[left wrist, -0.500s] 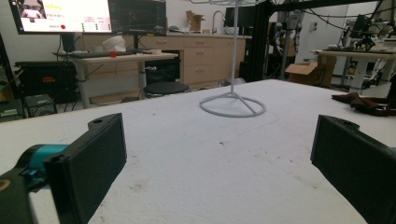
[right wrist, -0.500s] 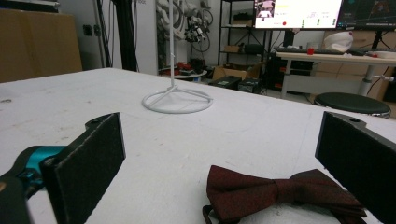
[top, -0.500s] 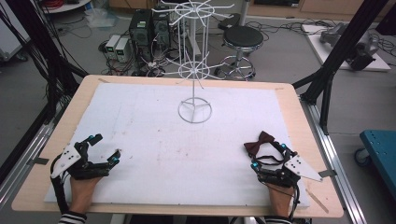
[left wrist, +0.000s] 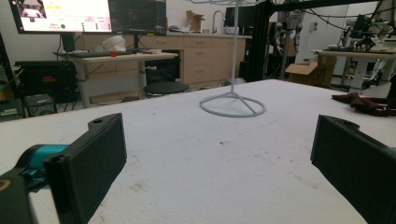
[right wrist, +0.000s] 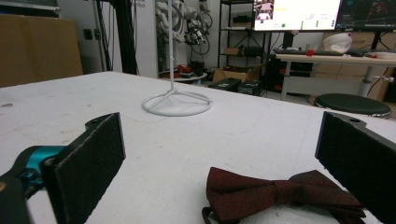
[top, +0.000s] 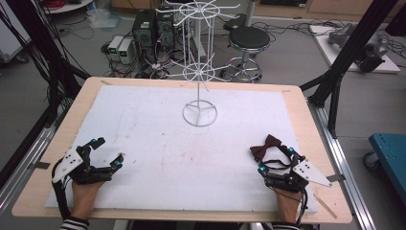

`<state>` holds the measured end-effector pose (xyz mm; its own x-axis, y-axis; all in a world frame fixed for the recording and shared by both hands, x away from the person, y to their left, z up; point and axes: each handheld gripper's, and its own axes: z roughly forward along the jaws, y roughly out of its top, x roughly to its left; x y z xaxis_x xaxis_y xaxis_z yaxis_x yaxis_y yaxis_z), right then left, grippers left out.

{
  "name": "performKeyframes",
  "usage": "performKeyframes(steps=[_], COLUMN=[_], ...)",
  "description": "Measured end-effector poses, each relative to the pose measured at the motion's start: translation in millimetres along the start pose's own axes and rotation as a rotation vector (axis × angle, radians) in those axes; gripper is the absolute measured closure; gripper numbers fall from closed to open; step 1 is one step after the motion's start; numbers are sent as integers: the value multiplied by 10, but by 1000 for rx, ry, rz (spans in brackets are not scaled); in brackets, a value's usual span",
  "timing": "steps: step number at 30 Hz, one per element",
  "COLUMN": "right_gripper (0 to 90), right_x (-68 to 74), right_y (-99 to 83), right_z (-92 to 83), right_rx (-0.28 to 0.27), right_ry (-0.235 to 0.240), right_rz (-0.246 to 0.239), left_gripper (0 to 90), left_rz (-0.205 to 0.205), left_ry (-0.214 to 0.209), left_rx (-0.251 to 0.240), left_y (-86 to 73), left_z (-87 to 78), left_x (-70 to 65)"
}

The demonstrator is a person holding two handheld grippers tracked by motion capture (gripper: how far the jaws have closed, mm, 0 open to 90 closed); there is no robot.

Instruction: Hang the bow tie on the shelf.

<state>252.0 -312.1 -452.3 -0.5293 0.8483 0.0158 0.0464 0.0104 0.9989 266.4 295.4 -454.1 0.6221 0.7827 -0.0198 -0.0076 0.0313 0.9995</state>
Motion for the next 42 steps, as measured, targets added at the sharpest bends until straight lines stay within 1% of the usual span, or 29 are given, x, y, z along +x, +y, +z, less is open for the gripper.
performKeyframes(steps=[3,4,6,8,9,10,11,13,16,18,19,21,22,23,24,25,26,27,28,30,33,35,37,39,41,42], right_gripper=[7,7,7,7,7,7,7,7,7,7,7,7,7,7,7,7,7,7,7,7,7,7,7,7,7,7], right_x=[-13,-11,-10,-8,-9,-9,-9,-21,-49,-83,-101,-134,-187,-187,-219,-242,-283,-283,-296,-326,-384,-420,-447,-492,-528,-544], right_y=[8,10,20,67,133,133,170,248,366,440,485,537,585,585,604,626,671,671,696,738,779,809,834,858,878,888], right_z=[10,13,25,42,46,46,46,53,68,82,92,107,131,131,150,166,212,212,233,273,330,364,392,432,461,473], right_rx=[10,12,3,21,20,20,23,33,82,104,125,147,173,173,185,208,251,251,264,285,311,341,361,398,439,449], right_ry=[5,-5,7,6,11,11,18,29,46,59,69,75,77,77,86,92,98,98,101,119,140,155,170,187,221,242], right_rz=[10,12,27,10,-1,-1,-2,-21,-48,-77,-82,-94,-88,-88,-86,-84,-107,-107,-123,-152,-164,-171,-188,-210,-233,-242], left_gripper=[39,39,39,39,39,39,39,39,39,39,39,39,39,39,39,39,39,39,39,39,39,39,39,39,39,39], left_rz=[2,2,-1,-1,-1,1,-1,-2,2,2,2,0,0,3,3,0,-2,-2,-1,-1,1,3,-1,-2,1,0], left_ry=[0,0,4,5,5,4,5,4,3,3,4,4,4,4,4,4,5,5,4,4,6,5,6,7,7,6], left_rx=[0,1,0,0,0,2,0,0,3,3,3,1,2,4,4,1,1,1,1,1,3,4,2,2,3,2], left_y=[1,0,0,0,0,0,0,0,1,1,1,1,1,1,1,1,0,0,1,1,1,1,1,0,1,1], left_z=[0,1,2,2,3,2,3,3,2,3,3,4,4,2,2,4,4,4,4,5,4,3,5,4,4,4], left_x=[0,-1,-2,-1,-2,-1,-2,-2,-1,-1,-2,-2,-4,-2,-2,-3,-4,-4,-3,-3,-4,-3,-4,-5,-4,-5])
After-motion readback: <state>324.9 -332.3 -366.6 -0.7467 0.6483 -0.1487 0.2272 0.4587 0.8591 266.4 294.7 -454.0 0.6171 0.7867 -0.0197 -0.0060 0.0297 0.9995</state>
